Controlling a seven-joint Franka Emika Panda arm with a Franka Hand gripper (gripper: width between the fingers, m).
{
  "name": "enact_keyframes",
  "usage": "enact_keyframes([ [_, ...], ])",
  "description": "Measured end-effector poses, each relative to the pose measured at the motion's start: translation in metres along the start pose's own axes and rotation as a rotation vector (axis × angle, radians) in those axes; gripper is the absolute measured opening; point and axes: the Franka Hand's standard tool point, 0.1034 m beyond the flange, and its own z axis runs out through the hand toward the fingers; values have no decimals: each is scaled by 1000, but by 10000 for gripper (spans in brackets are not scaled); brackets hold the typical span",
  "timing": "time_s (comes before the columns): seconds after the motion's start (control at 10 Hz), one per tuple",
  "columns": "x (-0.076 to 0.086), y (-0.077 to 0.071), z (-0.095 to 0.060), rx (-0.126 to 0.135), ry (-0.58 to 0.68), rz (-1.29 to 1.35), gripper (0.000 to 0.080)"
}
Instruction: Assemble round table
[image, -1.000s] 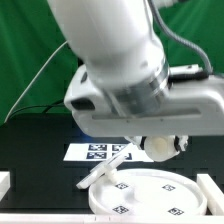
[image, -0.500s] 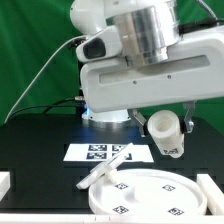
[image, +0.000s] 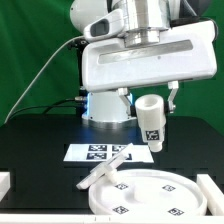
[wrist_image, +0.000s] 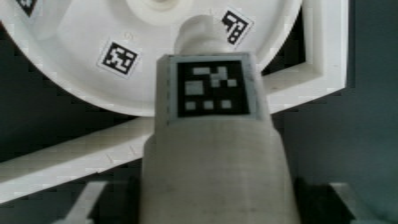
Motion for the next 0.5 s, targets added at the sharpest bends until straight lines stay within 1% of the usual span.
enact_keyframes([
  [0.3,-1,-6,2,32,199,-3,406],
  [0.4,-5,-5,4,33,246,-7,406],
  [0.5,-25,2,8,8,267,-36,407],
])
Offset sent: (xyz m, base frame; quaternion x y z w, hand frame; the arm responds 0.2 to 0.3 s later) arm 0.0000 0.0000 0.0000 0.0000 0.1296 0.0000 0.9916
